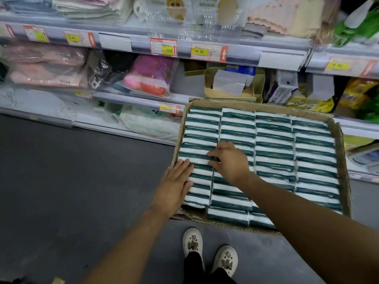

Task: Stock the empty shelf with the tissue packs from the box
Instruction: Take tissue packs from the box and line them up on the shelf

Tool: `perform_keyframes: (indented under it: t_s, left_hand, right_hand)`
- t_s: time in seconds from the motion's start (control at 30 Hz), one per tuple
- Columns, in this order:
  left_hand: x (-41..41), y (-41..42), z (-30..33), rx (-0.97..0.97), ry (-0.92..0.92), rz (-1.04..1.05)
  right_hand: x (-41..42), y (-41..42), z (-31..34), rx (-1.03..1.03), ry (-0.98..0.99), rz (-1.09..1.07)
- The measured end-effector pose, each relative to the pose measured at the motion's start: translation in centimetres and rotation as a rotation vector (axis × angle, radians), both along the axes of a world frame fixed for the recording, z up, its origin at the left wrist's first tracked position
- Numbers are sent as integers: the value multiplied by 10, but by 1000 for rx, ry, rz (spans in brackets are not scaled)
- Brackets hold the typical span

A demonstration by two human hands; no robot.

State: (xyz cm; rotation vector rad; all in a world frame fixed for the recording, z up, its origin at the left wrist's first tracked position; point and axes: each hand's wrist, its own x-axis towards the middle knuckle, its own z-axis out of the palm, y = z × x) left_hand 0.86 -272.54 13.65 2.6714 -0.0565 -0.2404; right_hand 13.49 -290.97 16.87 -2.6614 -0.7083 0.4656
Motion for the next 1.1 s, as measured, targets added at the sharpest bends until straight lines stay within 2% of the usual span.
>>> perform_keyframes:
  t_s: [0.13, 0.3, 0.43, 0.6, 0.73, 0.9, 1.0, 1.1]
  left_hand:
    - [-1, 3, 1, -102, -65, 48]
    - [0, 1, 8, -155, -119, 108]
    - [-3, 4, 14, -139, -97, 126]
    - [10, 5, 18, 54, -211, 103]
    - [33, 9, 28, 137, -127, 27]
    - [56, 13, 36, 223, -31, -63]
    - [69, 13, 40, 339, 57, -154]
    - [80, 13, 44, 435, 123, -236]
  right_hand:
    - [-1, 10, 0, 33, 7, -98]
    - [-2, 16, -3, 50, -9, -91]
    - [-2, 16, 9, 178, -30, -167]
    - [13, -3, 37, 245, 156, -268]
    - [33, -38, 56, 411, 383, -507]
    - [39, -71, 55, 428, 505, -769]
    - [31, -73, 49, 409, 551, -781]
    - [19, -65, 44, 326, 497, -711]
